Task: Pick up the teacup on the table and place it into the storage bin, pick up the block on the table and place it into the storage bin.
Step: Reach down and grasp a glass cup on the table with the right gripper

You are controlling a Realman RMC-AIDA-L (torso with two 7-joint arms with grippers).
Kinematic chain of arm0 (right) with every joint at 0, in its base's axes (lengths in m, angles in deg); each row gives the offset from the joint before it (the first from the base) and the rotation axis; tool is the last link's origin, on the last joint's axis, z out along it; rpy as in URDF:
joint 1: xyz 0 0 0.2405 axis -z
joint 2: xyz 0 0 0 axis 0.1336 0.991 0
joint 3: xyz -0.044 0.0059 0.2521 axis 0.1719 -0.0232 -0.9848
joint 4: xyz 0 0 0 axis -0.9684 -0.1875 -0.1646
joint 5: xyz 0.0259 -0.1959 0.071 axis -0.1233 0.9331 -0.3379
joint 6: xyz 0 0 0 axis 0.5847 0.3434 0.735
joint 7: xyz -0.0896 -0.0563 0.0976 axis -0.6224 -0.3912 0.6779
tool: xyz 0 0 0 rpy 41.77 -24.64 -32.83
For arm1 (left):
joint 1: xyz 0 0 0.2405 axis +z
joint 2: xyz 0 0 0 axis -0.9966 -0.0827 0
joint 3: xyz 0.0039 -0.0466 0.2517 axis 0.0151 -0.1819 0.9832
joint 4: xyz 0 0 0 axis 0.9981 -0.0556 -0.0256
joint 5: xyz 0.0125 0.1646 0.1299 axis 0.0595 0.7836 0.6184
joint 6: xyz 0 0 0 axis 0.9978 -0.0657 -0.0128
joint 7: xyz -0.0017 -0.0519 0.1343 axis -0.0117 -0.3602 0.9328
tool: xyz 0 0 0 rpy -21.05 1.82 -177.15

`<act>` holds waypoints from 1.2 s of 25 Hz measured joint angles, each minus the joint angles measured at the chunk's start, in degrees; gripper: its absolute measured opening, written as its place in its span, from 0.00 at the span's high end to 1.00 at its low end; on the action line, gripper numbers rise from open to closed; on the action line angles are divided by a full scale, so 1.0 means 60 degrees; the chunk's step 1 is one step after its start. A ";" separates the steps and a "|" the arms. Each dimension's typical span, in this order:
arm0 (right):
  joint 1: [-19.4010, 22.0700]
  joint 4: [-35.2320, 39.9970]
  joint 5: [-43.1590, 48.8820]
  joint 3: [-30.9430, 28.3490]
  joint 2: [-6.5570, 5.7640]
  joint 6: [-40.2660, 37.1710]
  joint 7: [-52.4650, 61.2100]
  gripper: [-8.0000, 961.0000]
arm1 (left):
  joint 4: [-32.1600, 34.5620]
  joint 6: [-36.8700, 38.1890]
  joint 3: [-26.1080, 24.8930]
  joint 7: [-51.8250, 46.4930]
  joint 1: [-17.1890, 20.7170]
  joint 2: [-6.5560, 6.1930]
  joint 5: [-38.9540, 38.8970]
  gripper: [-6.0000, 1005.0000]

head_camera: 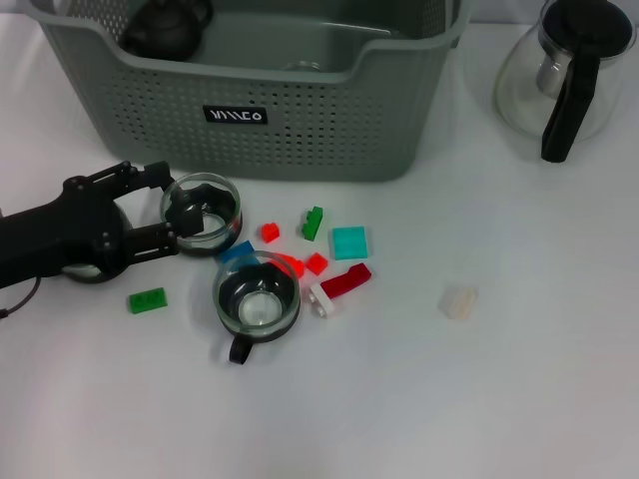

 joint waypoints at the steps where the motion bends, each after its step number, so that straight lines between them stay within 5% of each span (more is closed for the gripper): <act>1: 0.0329 -0.0274 -0.0923 -0.0349 -0.0082 -0.0970 -0.0848 0.30 | 0.0000 -0.0009 -0.0001 -0.0001 -0.0006 -0.0004 0.0000 0.16; 7: 0.1278 -0.1838 -0.2238 -0.1362 -0.0414 -0.4817 -0.3520 0.29 | 0.0000 -0.0022 0.0030 -0.0009 -0.0100 -0.0012 0.0000 0.16; 14: 0.1656 -0.1018 0.0469 -0.1321 -0.0769 -0.7786 -0.3516 0.28 | 0.0000 -0.0029 0.0029 -0.0030 -0.0099 -0.0025 0.0000 0.16; 18: 0.1616 0.0384 0.2287 -0.1100 -0.0479 -0.8199 -0.2499 0.29 | 0.0013 -0.0037 0.0007 -0.0048 0.0006 -0.0031 0.0000 0.16; 22: 0.1235 0.1724 0.3917 -0.0784 0.0068 -0.8118 -0.1675 0.29 | 0.0121 0.0096 0.0073 -0.0130 0.0221 -0.0090 0.0002 0.16; 30: -0.0299 0.2081 0.5698 0.2235 0.0199 -0.6577 0.0450 0.29 | 0.0499 0.0306 -0.0363 -0.0177 0.0686 -0.0123 0.0010 0.16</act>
